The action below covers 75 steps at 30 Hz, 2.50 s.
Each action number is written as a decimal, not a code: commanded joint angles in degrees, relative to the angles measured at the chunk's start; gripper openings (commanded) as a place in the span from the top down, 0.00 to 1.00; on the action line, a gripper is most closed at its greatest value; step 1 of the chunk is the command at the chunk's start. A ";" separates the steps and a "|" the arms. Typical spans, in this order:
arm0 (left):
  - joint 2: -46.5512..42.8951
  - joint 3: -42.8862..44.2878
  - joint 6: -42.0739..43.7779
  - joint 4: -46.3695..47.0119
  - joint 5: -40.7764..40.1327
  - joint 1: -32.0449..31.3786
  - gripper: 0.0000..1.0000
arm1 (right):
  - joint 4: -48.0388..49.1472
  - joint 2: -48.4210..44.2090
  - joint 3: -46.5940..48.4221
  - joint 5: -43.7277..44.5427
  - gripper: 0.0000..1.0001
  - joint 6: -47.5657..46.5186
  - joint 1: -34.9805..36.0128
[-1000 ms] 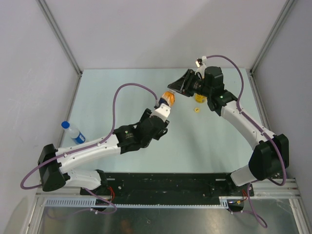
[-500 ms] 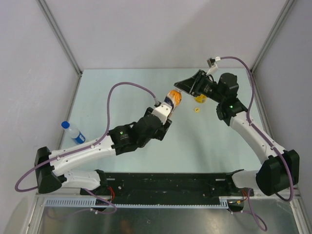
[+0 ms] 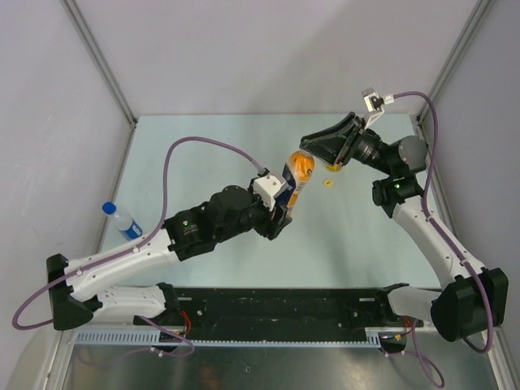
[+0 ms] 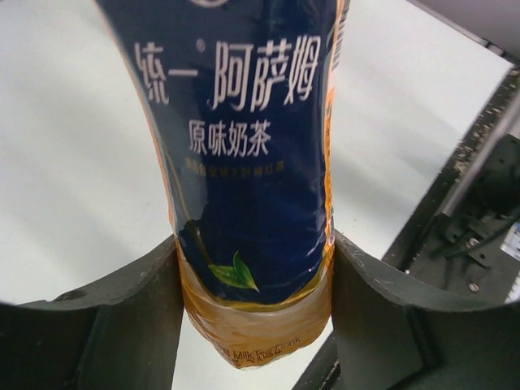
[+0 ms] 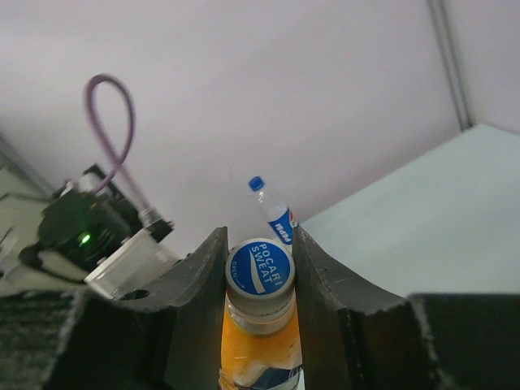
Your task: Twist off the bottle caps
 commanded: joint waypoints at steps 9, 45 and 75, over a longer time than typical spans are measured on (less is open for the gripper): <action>-8.02 -1.22 7.57 15.18 23.35 -0.26 0.82 | 40.34 3.59 -0.75 -23.01 1.00 20.37 -0.04; -11.97 -7.72 5.74 13.81 12.34 0.41 0.91 | 48.68 1.51 -0.62 -13.04 0.01 31.70 -8.11; 5.33 5.34 4.92 -6.70 -23.86 -3.43 1.00 | -34.11 -4.67 5.88 20.06 0.01 -4.73 -5.72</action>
